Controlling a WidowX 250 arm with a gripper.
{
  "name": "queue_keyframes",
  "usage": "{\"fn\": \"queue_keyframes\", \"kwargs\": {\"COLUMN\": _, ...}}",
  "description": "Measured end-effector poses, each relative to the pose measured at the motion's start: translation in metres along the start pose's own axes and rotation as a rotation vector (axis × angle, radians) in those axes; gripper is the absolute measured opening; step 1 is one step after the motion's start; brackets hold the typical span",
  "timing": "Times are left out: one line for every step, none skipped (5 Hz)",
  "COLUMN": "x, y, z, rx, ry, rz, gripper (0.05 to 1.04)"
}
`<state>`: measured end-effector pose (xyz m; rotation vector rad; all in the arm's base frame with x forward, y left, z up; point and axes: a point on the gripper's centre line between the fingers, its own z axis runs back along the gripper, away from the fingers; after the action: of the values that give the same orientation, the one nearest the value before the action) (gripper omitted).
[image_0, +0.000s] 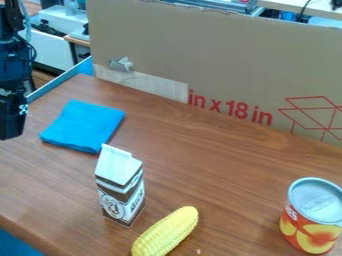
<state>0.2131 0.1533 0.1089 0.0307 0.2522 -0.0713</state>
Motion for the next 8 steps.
{"fn": "queue_keyframes", "kwargs": {"x": 0.0, "y": -0.002, "z": -0.006, "rx": -0.016, "ry": 0.017, "rz": -0.001, "gripper": 0.999}}
{"fn": "queue_keyframes", "kwargs": {"x": 0.006, "y": -0.029, "z": 0.02, "rx": 0.018, "ry": -0.056, "rz": -0.067, "gripper": 0.999}}
{"fn": "queue_keyframes", "kwargs": {"x": 0.007, "y": -0.071, "z": 0.032, "rx": 0.075, "ry": -0.114, "rz": -0.107, "gripper": 0.999}}
{"fn": "queue_keyframes", "kwargs": {"x": 0.006, "y": -0.105, "z": 0.047, "rx": 0.133, "ry": -0.156, "rz": -0.151, "gripper": 0.999}}
{"fn": "queue_keyframes", "kwargs": {"x": 0.007, "y": -0.133, "z": 0.052, "rx": 0.146, "ry": -0.168, "rz": -0.161, "gripper": 0.999}}
{"fn": "queue_keyframes", "kwargs": {"x": 0.005, "y": -0.146, "z": 0.056, "rx": 0.129, "ry": -0.197, "rz": -0.146, "gripper": 0.999}}
{"fn": "queue_keyframes", "kwargs": {"x": 0.01, "y": -0.155, "z": 0.053, "rx": 0.078, "ry": -0.206, "rz": -0.135, "gripper": 0.999}}
{"fn": "queue_keyframes", "kwargs": {"x": 0.018, "y": -0.156, "z": 0.035, "rx": 0.067, "ry": -0.187, "rz": -0.078, "gripper": 0.999}}
